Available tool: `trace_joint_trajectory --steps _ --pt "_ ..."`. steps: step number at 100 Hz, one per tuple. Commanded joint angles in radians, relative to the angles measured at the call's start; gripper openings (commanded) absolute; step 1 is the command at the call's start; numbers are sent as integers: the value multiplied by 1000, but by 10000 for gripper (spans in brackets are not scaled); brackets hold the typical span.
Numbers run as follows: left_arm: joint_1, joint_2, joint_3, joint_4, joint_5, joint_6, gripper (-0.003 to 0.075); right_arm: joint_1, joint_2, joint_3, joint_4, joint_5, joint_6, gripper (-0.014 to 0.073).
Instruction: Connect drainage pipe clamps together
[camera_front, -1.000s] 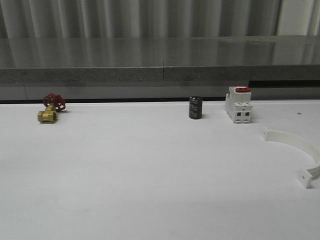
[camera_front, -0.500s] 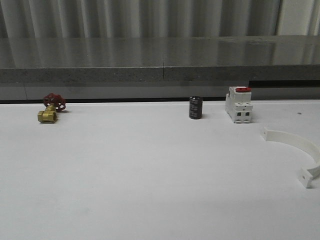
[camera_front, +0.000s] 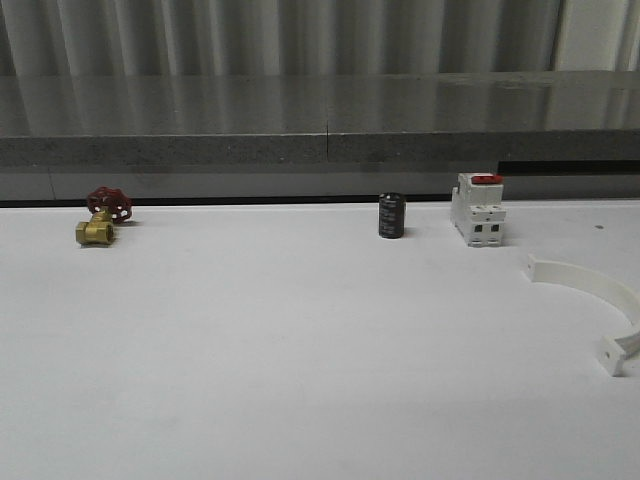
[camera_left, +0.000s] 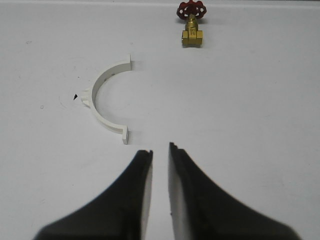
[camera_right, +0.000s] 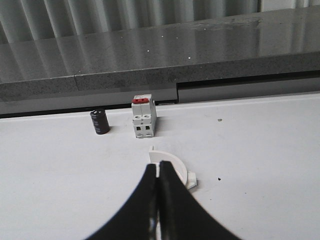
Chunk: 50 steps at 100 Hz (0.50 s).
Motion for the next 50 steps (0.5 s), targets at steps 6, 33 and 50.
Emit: trace_joint_trajectory --steps 6,33,50 --pt "5 2 -37 -10 -46 -9 456 0 9 -17 -10 -70 -9 -67" --pt "5 5 -37 -62 -54 -9 648 0 9 -17 -10 -70 -9 -67" --pt "47 104 -66 -43 -58 -53 648 0 9 -17 -10 -70 -9 -67"
